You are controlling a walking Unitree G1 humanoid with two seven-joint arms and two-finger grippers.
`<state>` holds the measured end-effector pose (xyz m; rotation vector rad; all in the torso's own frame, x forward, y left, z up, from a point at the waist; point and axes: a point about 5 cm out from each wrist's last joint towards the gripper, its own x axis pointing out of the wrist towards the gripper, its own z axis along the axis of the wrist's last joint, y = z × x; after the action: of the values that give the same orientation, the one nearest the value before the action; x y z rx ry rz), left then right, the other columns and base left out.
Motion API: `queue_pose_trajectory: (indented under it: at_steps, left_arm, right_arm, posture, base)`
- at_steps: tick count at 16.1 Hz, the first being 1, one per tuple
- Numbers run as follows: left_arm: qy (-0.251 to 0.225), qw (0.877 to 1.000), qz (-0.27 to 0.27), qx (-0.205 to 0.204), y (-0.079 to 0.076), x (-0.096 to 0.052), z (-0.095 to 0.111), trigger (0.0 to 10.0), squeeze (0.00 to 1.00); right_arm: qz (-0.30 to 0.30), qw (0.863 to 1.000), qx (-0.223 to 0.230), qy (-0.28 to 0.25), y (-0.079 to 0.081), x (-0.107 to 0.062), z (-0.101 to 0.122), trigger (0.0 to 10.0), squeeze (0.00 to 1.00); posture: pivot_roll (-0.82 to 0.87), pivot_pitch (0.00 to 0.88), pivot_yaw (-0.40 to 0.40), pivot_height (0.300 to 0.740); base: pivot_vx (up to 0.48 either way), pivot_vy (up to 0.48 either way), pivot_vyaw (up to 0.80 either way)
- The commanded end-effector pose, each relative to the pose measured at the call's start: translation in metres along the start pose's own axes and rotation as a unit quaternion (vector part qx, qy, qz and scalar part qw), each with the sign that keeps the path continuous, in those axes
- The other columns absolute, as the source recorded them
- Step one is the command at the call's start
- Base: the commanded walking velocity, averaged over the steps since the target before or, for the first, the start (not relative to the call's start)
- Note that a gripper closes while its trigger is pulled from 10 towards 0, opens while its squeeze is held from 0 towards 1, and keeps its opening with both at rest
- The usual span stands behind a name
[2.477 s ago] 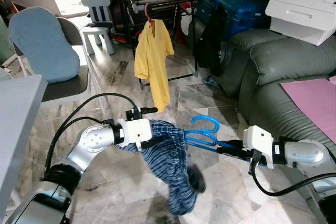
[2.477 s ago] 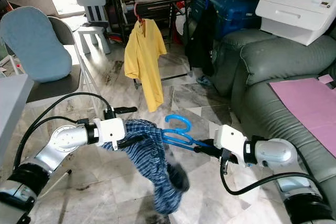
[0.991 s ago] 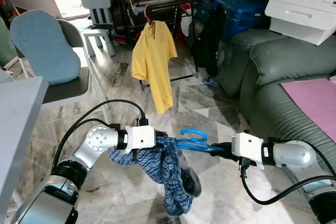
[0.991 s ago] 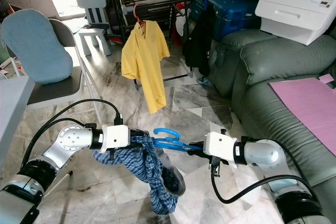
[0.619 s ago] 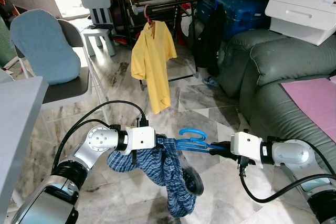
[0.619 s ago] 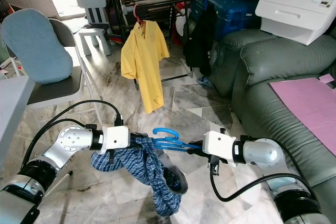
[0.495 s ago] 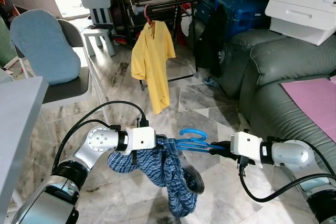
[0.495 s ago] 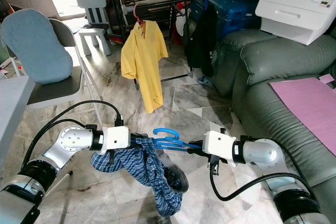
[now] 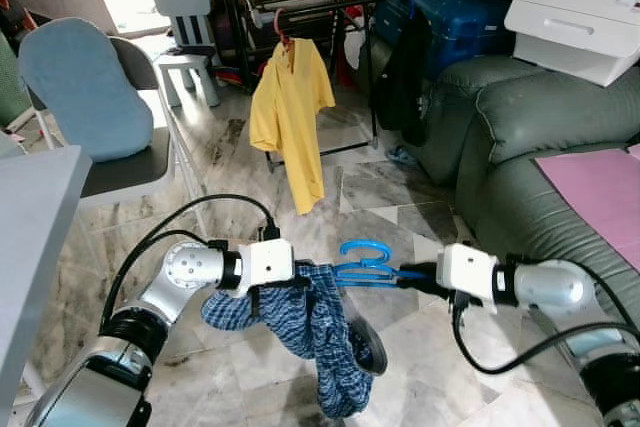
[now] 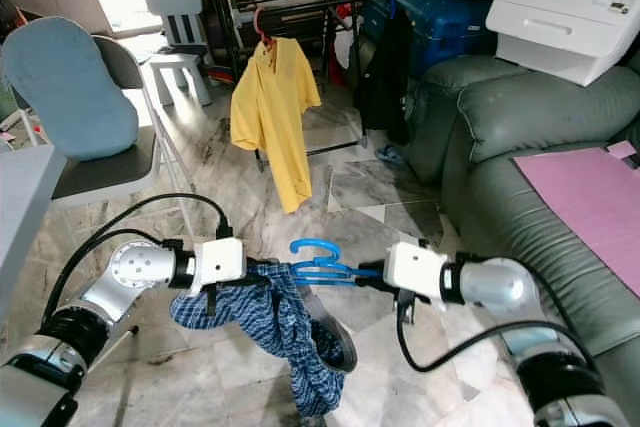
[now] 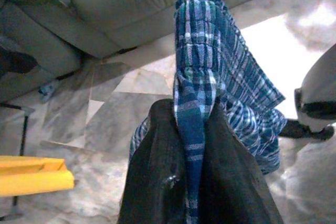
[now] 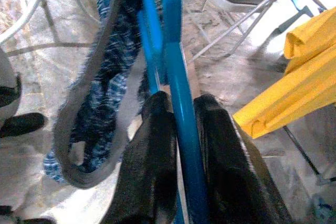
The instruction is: Hang hanger
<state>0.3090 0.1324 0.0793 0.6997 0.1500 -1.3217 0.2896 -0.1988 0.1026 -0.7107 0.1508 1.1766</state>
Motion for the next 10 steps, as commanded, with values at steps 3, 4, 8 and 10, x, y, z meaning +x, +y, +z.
queue_pose_trajectory:
  at_steps: [3,4,8,10]
  left_arm:
    - [-0.009,1.000,0.015,-0.020,-0.001,-0.002,-0.002,0.0,0.00]
    - [-0.006,0.999,0.021,-0.024,-0.002,-0.003,-0.004,0.0,0.00]
    - [0.003,0.999,0.034,-0.042,-0.007,-0.004,-0.012,0.0,0.00]
    - [0.005,0.998,0.032,-0.046,-0.011,-0.002,-0.014,0.0,0.00]
  right_arm:
    - [0.009,0.999,-0.047,0.022,-0.008,0.000,0.004,10.0,1.00]
    - [-0.003,0.996,-0.071,0.046,-0.016,-0.003,0.004,10.0,1.00]
    - [-0.124,0.982,-0.109,0.095,-0.055,-0.019,0.007,10.0,1.00]
    - [-0.132,0.982,-0.105,0.086,-0.061,-0.026,0.009,10.0,1.00]
  posture:
    - [-0.17,0.000,0.072,0.740]
    - [-0.17,0.000,0.068,0.740]
    - [-0.17,0.000,0.066,0.740]
    - [-0.18,0.000,0.066,0.740]
  base:
    - [0.000,0.000,0.00]
    - [0.000,0.000,0.00]
    - [0.000,0.000,0.00]
    - [0.000,0.000,0.00]
